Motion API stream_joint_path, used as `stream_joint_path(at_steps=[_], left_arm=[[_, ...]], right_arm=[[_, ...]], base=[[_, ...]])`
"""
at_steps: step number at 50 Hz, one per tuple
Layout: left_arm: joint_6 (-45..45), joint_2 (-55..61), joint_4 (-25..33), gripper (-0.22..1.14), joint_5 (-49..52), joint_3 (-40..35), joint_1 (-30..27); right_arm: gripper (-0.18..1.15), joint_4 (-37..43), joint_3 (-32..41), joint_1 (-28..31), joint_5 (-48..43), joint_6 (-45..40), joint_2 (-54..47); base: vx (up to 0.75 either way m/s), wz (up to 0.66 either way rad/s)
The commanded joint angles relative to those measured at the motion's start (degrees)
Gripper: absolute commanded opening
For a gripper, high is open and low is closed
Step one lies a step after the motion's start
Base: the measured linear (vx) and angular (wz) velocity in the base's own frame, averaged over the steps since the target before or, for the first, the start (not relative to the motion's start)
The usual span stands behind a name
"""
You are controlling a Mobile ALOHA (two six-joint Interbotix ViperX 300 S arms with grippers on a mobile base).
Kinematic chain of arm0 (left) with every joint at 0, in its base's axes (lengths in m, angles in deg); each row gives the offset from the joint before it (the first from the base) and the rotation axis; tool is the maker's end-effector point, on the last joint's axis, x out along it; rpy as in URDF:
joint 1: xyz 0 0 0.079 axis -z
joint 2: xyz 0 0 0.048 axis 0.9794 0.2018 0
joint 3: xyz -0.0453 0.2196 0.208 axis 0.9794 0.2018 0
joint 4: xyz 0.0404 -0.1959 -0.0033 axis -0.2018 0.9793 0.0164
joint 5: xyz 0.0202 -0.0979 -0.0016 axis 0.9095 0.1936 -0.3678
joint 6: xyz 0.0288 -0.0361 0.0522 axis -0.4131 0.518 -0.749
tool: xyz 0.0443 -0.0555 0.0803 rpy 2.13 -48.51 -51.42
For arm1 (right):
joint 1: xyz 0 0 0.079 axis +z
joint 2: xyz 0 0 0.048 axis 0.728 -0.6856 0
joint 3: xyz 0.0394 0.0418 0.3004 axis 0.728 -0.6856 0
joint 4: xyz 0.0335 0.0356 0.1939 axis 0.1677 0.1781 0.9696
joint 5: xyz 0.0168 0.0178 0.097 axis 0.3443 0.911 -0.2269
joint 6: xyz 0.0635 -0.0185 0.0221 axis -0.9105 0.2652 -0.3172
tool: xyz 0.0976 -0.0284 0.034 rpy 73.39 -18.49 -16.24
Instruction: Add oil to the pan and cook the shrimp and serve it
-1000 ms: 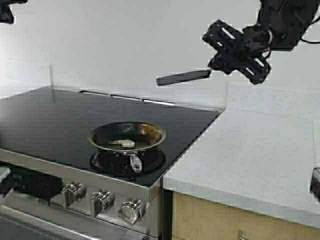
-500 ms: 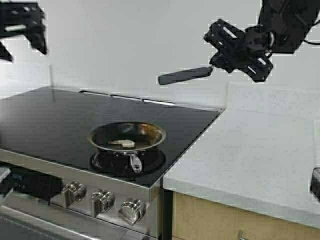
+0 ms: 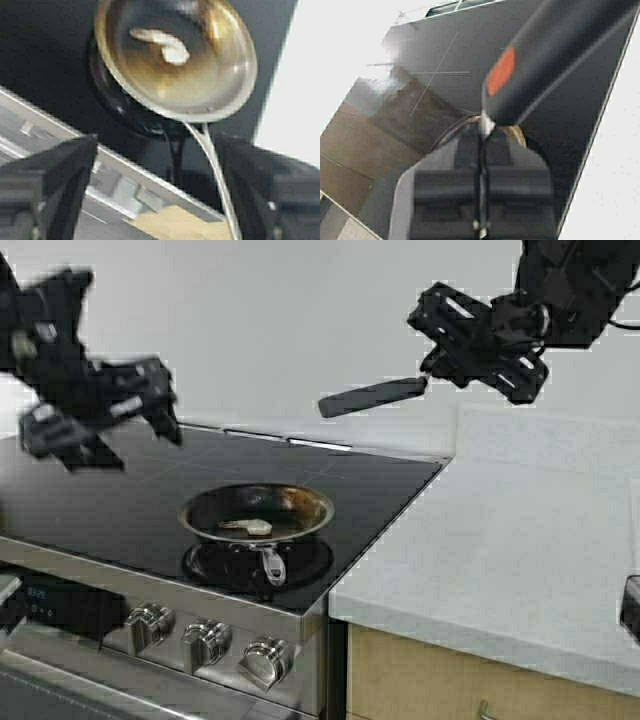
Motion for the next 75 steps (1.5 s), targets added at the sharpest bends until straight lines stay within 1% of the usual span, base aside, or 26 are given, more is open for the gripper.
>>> stream_joint_path(at_steps=[1, 4, 9, 17, 23, 36, 49, 56, 64, 75], left_arm=[[6.24, 6.59, -5.45, 1.01, -6.59, -2.37, 0.35], [11.07, 10.37, -9.14, 1.01, -10.9, -3.43, 0.35], [16.96, 15.82, -12.92, 1.01, -17.58, -5.27, 0.35], [23.03, 24.61, -16.52, 1.01, -23.82, -9.32, 0.35], [26.63, 30.06, -18.98, 1.01, -26.02, -13.01, 0.62], [35.6, 39.73, -19.51, 1.01, -30.15, -21.88, 3.43], [45.0, 45.88, -19.69, 1.01, -34.45, -29.09, 5.54], [49.92, 48.08, -20.57, 1.01, -37.71, -31.38, 5.8], [56.07, 49.66, -21.88, 1.01, -39.11, -33.05, 5.8], [59.59, 50.62, -22.41, 0.98, -40.34, -33.93, 5.8]], right_arm=[[0.1, 0.7, 0.62, 0.0, -0.97, -0.09, 1.76], [0.1, 1.32, 0.62, 0.0, -0.88, -0.26, 1.67], [0.1, 2.46, 0.53, 0.0, -0.88, -0.35, 1.67], [0.1, 3.34, 0.62, -0.09, -0.88, -0.18, 1.76], [0.1, 3.52, 0.53, 0.0, -0.88, -0.09, 1.67], [0.1, 4.13, 0.35, 0.0, -0.88, 0.0, 1.58], [0.1, 4.31, 0.18, 0.0, -0.88, 0.09, 1.67], [0.1, 4.31, 0.09, 0.0, -0.88, 0.18, 1.58], [0.1, 4.39, 0.18, 0.0, -0.88, 0.18, 1.58], [0.1, 4.39, 0.18, -0.09, -0.79, 0.18, 1.58]], base=[[0.0, 0.0], [0.0, 0.0], [0.0, 0.0], [0.0, 0.0], [0.0, 0.0], [0.0, 0.0], [0.0, 0.0], [0.0, 0.0], [0.0, 0.0], [0.0, 0.0]])
